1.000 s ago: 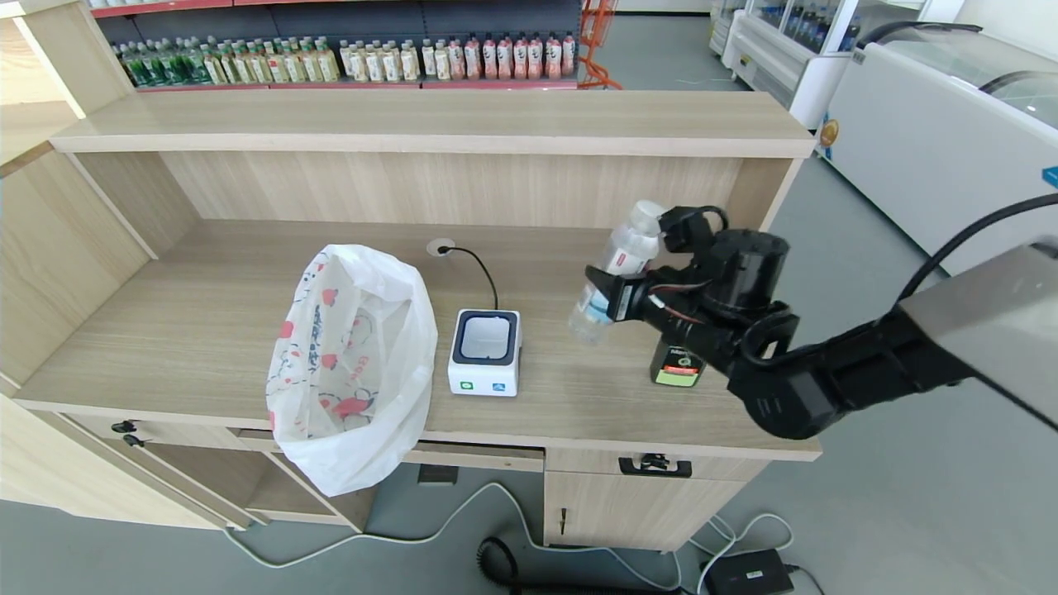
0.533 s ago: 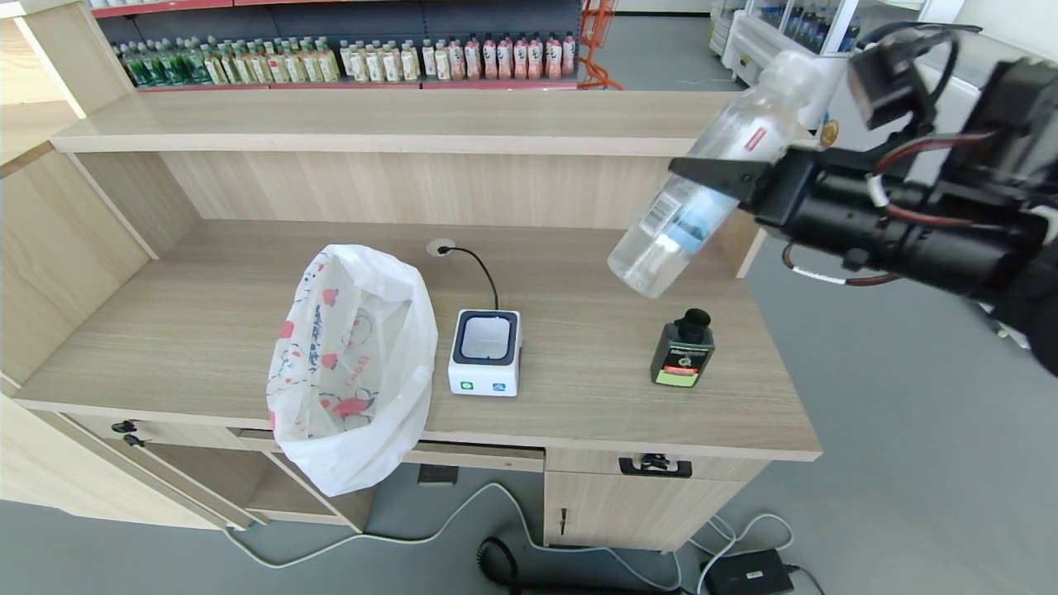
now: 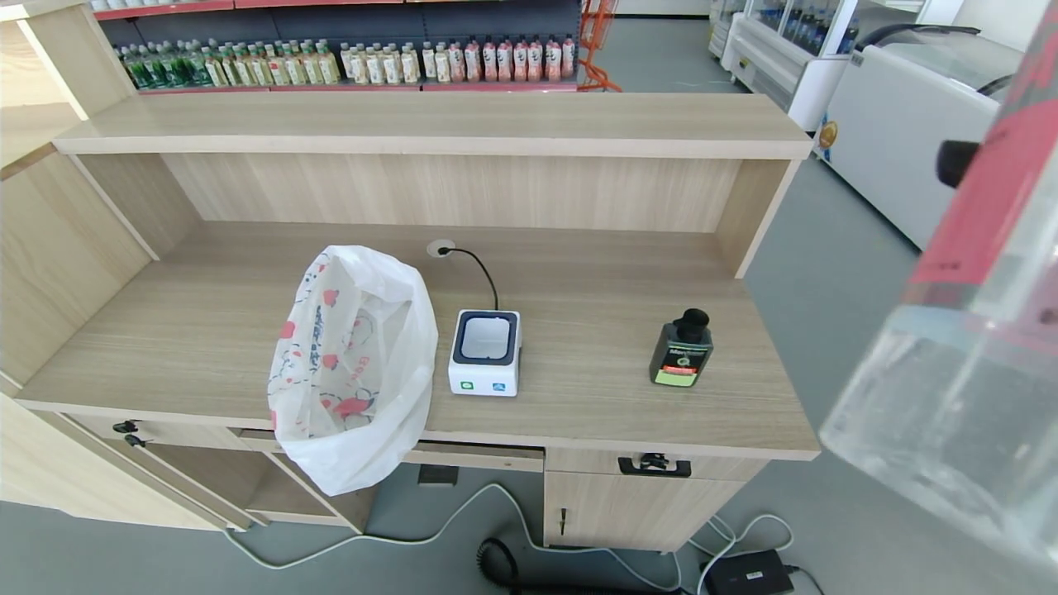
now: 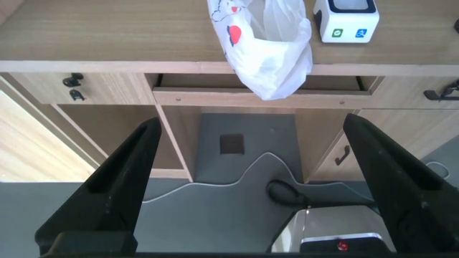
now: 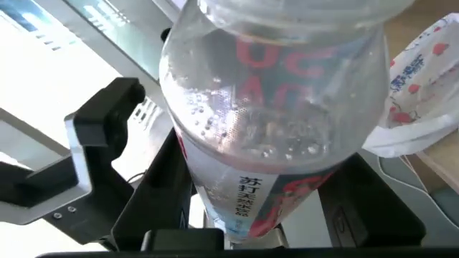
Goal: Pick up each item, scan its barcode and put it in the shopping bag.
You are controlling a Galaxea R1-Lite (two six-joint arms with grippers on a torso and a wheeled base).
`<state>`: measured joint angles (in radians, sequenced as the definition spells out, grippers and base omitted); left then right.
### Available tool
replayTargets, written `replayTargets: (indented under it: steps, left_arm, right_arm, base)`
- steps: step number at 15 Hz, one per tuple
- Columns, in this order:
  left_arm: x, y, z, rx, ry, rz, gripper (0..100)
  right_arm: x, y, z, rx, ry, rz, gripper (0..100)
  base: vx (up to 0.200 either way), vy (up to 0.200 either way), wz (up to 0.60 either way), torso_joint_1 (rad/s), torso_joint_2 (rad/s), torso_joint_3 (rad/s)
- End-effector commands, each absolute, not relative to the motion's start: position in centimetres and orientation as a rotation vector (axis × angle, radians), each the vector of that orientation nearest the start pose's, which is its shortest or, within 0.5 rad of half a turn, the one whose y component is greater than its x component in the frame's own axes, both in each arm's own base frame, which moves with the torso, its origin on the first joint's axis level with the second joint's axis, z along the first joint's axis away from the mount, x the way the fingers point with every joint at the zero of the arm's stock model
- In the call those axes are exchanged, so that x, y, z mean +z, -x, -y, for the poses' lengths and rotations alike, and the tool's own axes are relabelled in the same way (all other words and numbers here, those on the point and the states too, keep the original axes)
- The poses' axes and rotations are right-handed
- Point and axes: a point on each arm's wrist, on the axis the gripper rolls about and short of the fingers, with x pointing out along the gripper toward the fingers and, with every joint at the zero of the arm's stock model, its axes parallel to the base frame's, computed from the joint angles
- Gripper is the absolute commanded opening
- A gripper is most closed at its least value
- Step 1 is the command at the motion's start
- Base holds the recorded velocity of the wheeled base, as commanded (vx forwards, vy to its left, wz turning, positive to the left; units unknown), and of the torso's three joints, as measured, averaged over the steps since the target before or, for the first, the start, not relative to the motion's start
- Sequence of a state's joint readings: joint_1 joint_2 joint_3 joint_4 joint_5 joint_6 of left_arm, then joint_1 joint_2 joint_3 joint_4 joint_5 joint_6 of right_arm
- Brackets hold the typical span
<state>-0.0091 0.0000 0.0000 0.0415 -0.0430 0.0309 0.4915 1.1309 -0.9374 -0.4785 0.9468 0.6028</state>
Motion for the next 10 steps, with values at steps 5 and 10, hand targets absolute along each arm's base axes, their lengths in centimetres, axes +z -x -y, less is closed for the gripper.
replayTargets:
  steps: [5, 10]
  left_arm:
    - [7.1, 2.3, 0.1, -0.053, -0.03, -0.042, 100]
    - [7.1, 2.3, 0.1, -0.053, -0.03, -0.042, 100]
  right_arm:
    - [32.3, -9.7, -7.7, 1.583, -0.387, -0.177, 0]
    - [31.5, -9.9, -7.8, 1.576, -0.375, -0.185, 0]
  base:
    - [0.0, 0.0, 0.0, 0.0, 0.0, 0.0]
    - [0.0, 0.0, 0.0, 0.0, 0.0, 0.0]
